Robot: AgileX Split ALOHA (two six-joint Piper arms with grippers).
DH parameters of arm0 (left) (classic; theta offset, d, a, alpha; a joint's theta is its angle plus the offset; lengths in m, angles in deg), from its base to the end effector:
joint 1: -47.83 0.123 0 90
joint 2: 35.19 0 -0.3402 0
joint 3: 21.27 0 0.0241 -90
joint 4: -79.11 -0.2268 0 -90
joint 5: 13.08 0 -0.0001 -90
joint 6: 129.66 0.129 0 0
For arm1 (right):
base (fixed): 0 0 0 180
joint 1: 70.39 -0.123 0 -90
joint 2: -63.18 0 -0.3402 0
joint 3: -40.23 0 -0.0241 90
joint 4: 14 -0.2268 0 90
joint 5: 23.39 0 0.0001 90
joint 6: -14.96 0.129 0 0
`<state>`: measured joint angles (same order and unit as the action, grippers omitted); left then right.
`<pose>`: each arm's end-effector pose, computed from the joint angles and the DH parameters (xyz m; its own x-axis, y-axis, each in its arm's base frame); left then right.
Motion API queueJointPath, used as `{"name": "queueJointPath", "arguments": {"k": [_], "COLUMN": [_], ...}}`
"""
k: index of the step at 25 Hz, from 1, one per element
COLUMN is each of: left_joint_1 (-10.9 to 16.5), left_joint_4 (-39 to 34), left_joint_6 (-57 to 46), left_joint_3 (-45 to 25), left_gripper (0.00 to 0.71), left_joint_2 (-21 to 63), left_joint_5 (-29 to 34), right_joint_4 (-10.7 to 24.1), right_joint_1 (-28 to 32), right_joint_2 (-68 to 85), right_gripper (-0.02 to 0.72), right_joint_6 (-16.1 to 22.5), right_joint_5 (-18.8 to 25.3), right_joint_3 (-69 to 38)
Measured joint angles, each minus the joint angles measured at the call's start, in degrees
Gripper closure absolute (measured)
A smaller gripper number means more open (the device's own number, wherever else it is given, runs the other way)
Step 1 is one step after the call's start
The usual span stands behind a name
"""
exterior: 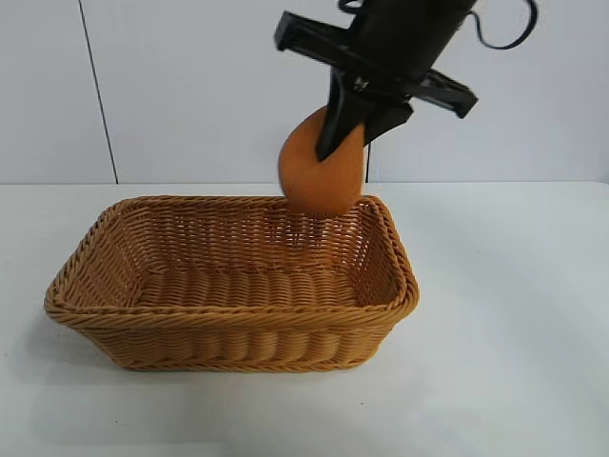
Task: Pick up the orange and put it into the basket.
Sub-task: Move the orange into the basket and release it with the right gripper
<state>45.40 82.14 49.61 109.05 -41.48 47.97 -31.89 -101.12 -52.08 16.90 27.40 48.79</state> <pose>-0.0491 -0.0039 0.2486 -0.4562 -0.0190 -0.8897 0.0661 0.9963 -0.0551 0.3453 0.2410 0.2740 -0.8992 -0.2713 -0.3434 -0.3802 0.8728 0.3060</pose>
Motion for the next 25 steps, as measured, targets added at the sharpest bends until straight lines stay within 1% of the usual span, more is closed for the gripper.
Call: {"name": "queueJointPath", "arguments": {"k": [2, 5, 8, 14, 15, 16, 18, 20, 22, 23, 24, 25], "left_joint_1": [0.0, 0.0, 0.0, 0.0, 0.0, 0.0, 0.0, 0.0, 0.0, 0.0, 0.0, 0.0], "left_joint_4": [0.06, 0.07, 0.11, 0.11, 0.11, 0.11, 0.11, 0.11, 0.11, 0.11, 0.07, 0.07], "left_joint_6": [0.0, 0.0, 0.0, 0.0, 0.0, 0.0, 0.0, 0.0, 0.0, 0.0, 0.0, 0.0], "left_joint_3": [0.0, 0.0, 0.0, 0.0, 0.0, 0.0, 0.0, 0.0, 0.0, 0.0, 0.0, 0.0], "left_gripper": [0.1, 0.1, 0.1, 0.1, 0.1, 0.1, 0.1, 0.1, 0.1, 0.1, 0.1, 0.1], "left_joint_2": [0.0, 0.0, 0.0, 0.0, 0.0, 0.0, 0.0, 0.0, 0.0, 0.0, 0.0, 0.0], "left_joint_5": [0.0, -0.11, -0.11, -0.11, -0.11, -0.11, -0.11, -0.11, -0.11, -0.11, -0.11, -0.11], "right_joint_4": [-0.18, -0.62, -1.53, -1.77, -1.91, -1.97, -2.03, -2.1, -2.28, -2.28, -2.28, -2.28], "right_joint_1": [-1.2, -1.8, -1.8, -1.8, -1.8, -1.8, -1.8, -1.8, -1.8, -1.8, -1.8, -1.8], "right_joint_2": [-2.26, -5.57, -8.61, -11.21, -11.21, -11.21, -11.21, -11.21, -11.21, -11.21, -11.21, -11.21], "right_gripper": [0.664, 0.664, 0.664, 0.664, 0.662, 0.643, 0.56, 0.405, 0.209, 0.209, 0.133, 0.091], "right_joint_6": [0.9, 1.54, 1.59, 1.59, 1.45, 1.45, 1.45, 1.45, 1.45, 1.45, 1.34, 1.04], "right_joint_5": [-2.94, -6.04, -6.32, -6.34, -6.39, -6.39, -6.28, -5.9, -4.97, -4.97, -3.66, -2.27], "right_joint_3": [0.0, 0.0, 0.0, 0.0, 0.0, 0.0, 0.0, 0.0, 0.13, 0.13, 0.72, 1.46]}}
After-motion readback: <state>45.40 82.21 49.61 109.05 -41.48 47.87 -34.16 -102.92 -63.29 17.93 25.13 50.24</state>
